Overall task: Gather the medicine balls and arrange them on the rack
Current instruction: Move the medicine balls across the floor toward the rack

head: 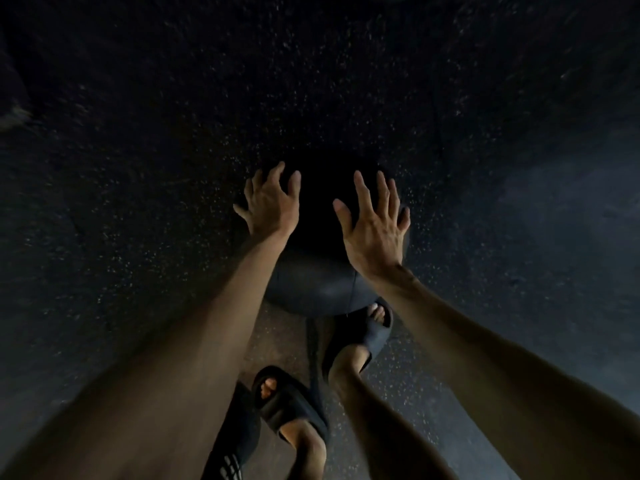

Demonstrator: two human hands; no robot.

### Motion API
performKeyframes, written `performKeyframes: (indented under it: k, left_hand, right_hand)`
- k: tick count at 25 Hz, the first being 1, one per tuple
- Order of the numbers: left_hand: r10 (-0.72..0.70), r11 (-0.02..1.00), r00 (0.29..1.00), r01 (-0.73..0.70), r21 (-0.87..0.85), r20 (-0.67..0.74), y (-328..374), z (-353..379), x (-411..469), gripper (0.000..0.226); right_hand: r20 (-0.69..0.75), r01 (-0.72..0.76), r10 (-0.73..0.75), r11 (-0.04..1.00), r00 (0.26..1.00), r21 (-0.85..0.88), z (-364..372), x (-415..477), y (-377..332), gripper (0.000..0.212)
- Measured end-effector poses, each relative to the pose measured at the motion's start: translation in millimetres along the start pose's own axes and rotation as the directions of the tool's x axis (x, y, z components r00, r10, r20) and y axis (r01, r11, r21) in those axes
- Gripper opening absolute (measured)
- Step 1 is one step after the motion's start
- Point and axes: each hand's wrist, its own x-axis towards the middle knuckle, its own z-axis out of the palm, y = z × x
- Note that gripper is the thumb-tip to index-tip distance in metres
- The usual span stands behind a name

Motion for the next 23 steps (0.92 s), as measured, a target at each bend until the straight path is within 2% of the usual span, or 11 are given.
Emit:
performKeyframes:
  k: [4,6,8,12,14,17,19,23]
  left_hand:
    - [0.241,0.968,0.967,-0.233,0.092,-0.079,5,2,-48,0.078]
    - [0.236,0.970,0.967,-0.229,0.083,-0.090,9,4,-52,0.083]
    - [0.192,0.981,0.979,-0.188,0.052,-0.076,20,-3,-27,0.080]
    - [0.108,0.992,0.994,-0.108,0.068,-0.009,40,-38,64,0.075]
    - [0.024,0.999,0.999,-0.025,0.033,0.044,53,-62,121,0.075]
    - [-0.098,0.995,0.993,0.099,-0.007,0.065,78,-83,179,0.069]
    - [-0.094,0.995,0.996,0.094,-0.029,0.009,89,-91,197,0.062]
    - [0.140,0.990,0.987,-0.137,0.046,-0.083,84,-95,179,0.069]
  right_hand:
    - [0.119,-0.112,0.109,0.994,0.987,0.011,-26,86,-24,0.069]
    - [0.176,-0.174,0.168,0.984,0.970,0.020,-38,128,-39,0.069]
    - [0.165,-0.189,0.176,0.980,0.971,0.066,-45,156,-49,0.067]
    - [-0.068,0.071,-0.062,0.985,0.996,0.154,-50,130,-46,0.064]
    - [-0.078,0.130,-0.119,0.980,0.990,0.150,-45,101,-41,0.071]
    - [0.001,0.027,-0.027,0.979,1.000,0.201,-39,101,-56,0.081]
    - [0.021,-0.044,0.041,0.980,0.999,0.192,-42,136,-83,0.079]
    - [0.108,-0.165,0.153,0.980,0.982,0.110,-60,227,-128,0.077]
